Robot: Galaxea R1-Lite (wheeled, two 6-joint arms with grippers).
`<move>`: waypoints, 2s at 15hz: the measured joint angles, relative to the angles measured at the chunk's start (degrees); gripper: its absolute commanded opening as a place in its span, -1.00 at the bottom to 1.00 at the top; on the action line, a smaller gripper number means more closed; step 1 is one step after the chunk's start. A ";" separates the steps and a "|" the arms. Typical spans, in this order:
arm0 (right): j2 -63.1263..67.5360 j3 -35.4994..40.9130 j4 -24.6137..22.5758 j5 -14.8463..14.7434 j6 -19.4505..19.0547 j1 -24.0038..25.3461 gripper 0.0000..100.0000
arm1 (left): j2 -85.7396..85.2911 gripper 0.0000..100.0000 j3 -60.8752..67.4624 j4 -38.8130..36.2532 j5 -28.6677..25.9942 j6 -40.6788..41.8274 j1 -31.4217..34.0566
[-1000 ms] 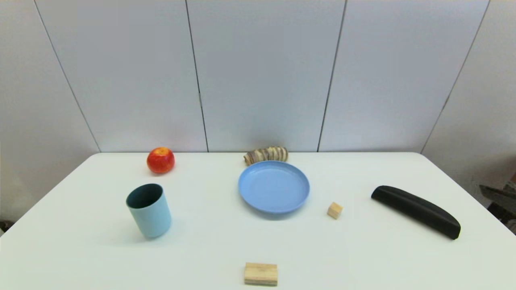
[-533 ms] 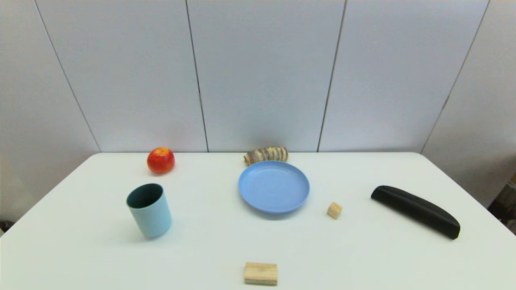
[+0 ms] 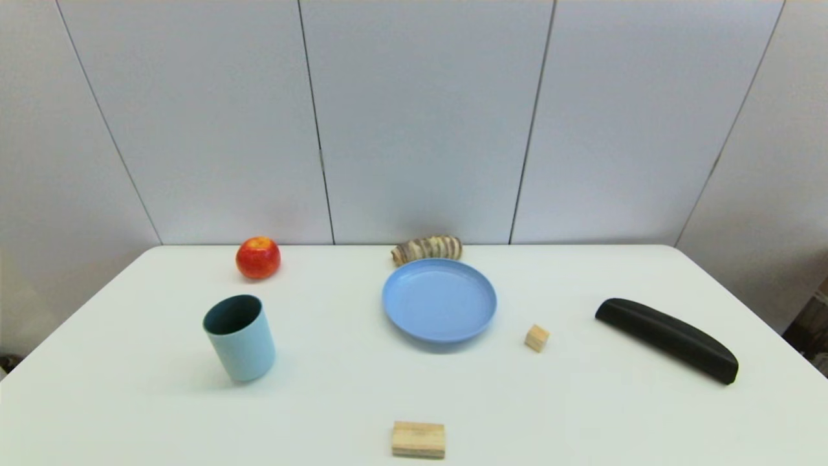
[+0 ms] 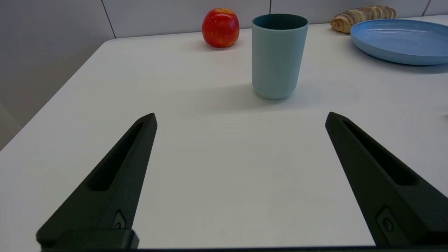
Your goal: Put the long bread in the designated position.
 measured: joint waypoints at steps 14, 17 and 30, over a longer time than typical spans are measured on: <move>-16.20 14.96 -2.89 6.28 0.20 -3.35 1.00 | 0.00 1.00 0.00 0.00 0.00 0.00 0.00; -17.18 17.49 -6.39 3.66 -0.35 -3.39 1.00 | 0.00 1.00 0.00 0.00 -0.02 -0.02 0.00; -17.47 18.14 -5.67 3.50 0.69 -3.39 1.00 | 0.00 1.00 0.00 0.00 0.00 -0.02 0.00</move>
